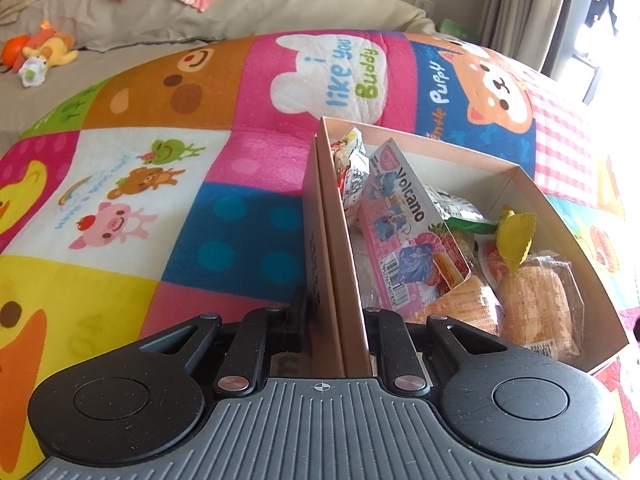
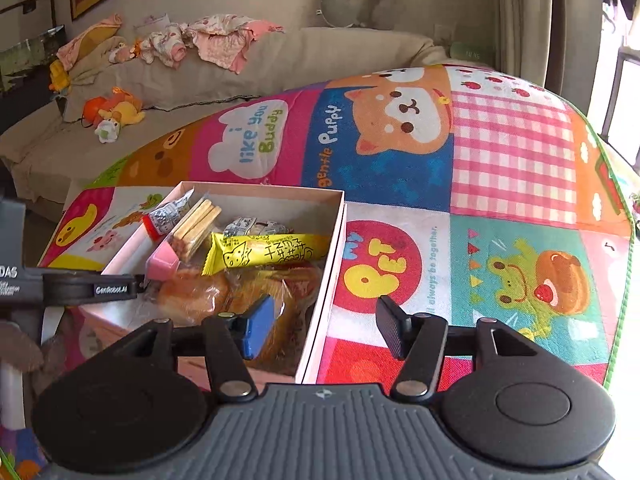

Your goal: Organize objects

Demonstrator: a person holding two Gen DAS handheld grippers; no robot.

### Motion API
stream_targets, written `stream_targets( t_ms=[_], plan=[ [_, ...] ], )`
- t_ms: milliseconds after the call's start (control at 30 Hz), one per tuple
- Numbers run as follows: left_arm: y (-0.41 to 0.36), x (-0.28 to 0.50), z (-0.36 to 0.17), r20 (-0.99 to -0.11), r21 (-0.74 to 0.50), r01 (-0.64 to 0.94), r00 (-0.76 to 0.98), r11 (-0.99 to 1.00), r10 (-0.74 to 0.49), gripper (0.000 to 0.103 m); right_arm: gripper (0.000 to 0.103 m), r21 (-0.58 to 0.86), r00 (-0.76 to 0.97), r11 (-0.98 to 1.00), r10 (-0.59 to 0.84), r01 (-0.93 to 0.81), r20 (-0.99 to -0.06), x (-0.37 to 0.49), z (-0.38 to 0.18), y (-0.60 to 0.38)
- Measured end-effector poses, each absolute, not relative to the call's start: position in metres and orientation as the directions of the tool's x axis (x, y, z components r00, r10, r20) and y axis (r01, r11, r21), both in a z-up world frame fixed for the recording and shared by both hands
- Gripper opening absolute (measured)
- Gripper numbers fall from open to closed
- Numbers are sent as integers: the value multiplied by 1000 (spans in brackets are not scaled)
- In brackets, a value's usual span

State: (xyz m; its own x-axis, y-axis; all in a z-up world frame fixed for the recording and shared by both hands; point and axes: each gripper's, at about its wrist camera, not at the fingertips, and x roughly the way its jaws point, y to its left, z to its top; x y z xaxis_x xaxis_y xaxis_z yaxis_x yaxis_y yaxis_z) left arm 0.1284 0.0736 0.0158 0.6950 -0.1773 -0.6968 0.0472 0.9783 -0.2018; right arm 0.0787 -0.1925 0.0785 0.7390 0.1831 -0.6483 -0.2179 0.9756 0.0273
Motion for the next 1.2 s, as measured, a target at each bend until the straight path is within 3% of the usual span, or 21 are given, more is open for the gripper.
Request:
stream_targets(
  t_ms=[133, 600, 700, 767, 833, 1033, 1100, 1200],
  plan=[
    [72, 128, 17, -703, -194, 44, 690, 980, -170, 17, 68, 33, 746, 958, 244, -285, -620, 48, 69, -198],
    [33, 152, 21, -716, -151, 135, 668, 979, -203, 16, 69, 90, 729, 957, 270, -277, -629, 51, 21, -187],
    [17, 175, 19, -717, -141, 157, 665, 978, -210, 17, 75, 77, 754, 975, 212, -210, -622, 59, 16, -194],
    [11, 185, 14, -712, -56, 173, 684, 983, -161, 34, 74, 53, 775, 985, 163, -166, -610, 65, 16, -199],
    [15, 191, 12, -711, -51, 137, 691, 989, -132, 43, 74, 56, 786, 989, 143, -137, -602, 68, 17, -203],
    [16, 181, 20, -722, -56, 77, 685, 995, -94, 38, 74, -32, 818, 991, 88, -129, -569, 60, 16, -194],
    [18, 161, 30, -691, -54, 99, 714, 994, -109, 39, 78, -81, 842, 991, 50, -111, -537, 51, 20, -192],
    [25, 113, 49, -609, -45, 109, 785, 993, -114, 38, 96, -52, 845, 993, 61, -104, -531, 36, 27, -199]
  ],
)
